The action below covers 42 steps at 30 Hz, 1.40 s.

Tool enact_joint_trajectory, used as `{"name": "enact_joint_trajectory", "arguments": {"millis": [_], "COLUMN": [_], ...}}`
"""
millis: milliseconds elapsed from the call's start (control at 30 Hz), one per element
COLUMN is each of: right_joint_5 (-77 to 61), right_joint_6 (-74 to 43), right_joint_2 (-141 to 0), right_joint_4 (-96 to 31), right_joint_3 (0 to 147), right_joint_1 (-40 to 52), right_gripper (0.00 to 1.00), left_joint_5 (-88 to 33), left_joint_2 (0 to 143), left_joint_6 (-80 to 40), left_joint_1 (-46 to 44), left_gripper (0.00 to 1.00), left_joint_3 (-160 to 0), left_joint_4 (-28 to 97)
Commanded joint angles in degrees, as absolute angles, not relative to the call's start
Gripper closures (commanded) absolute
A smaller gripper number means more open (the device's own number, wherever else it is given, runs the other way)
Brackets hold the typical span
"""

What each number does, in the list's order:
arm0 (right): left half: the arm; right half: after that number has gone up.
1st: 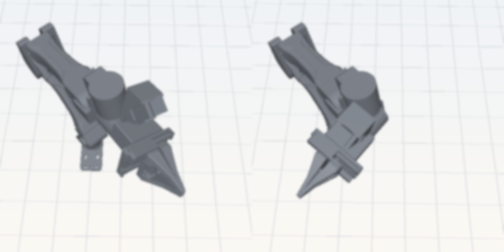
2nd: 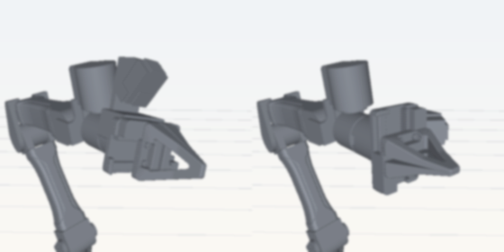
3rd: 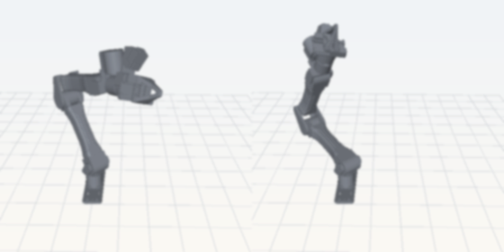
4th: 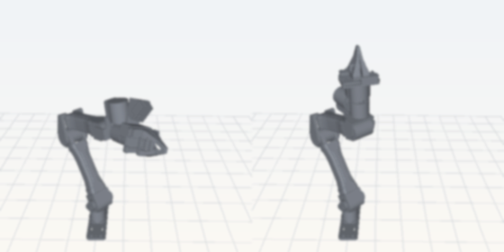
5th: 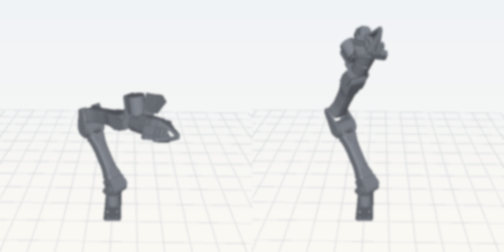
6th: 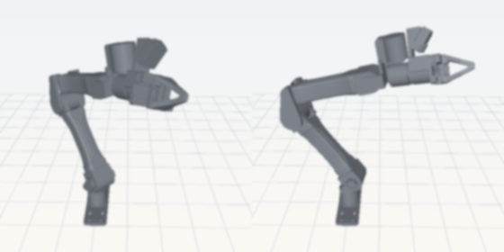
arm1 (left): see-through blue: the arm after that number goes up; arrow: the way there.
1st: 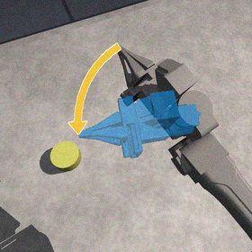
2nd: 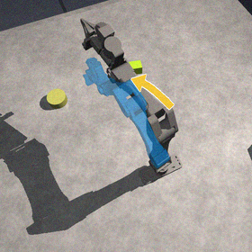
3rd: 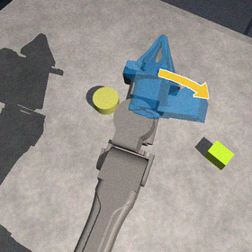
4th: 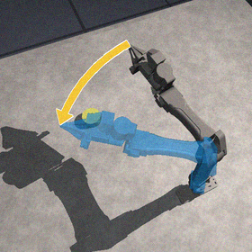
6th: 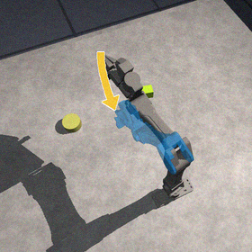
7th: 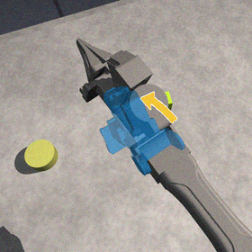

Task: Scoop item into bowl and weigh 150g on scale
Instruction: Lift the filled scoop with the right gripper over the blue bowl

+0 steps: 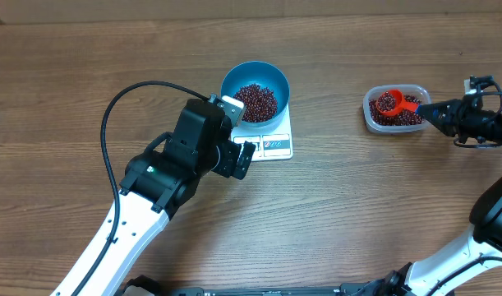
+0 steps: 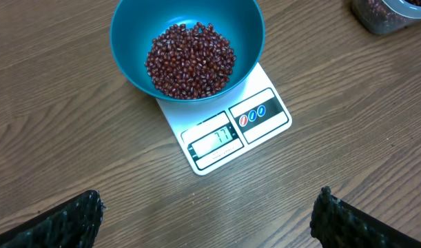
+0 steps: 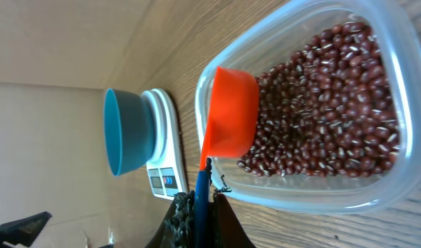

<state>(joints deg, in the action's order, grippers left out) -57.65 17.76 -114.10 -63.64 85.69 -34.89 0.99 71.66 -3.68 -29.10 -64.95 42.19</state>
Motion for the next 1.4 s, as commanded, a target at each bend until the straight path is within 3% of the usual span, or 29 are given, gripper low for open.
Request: {"name": "enact_joint_trajectory", "arguments": {"millis": [0,633,1367], "right_joint_5": [-62.2,-71.3,-71.3], "right_joint_6": [20.0,21.6,20.8], "right_joint_2": [-114.8,-112.9,-108.9], "right_joint_4": [-64.2,-68.3,-61.9], "right_joint_3": [85.4,85.6,89.3], "right_joint_1": [-35.4,-33.0,-9.8], "right_gripper": [0.96,0.96,0.96], "left_joint_5": [0.2,0.2,0.2], "left_joint_2": [71.9,71.9,71.9], "left_joint_6": [-3.4,-3.4,-3.4], "left_joint_1": [-28.9,-28.9,-28.9], "left_gripper": [0.00,0.00,0.00], "left_joint_3": [-64.5,-64.5,-64.5], "left_joint_4": [42.2,42.2,42.2]}}
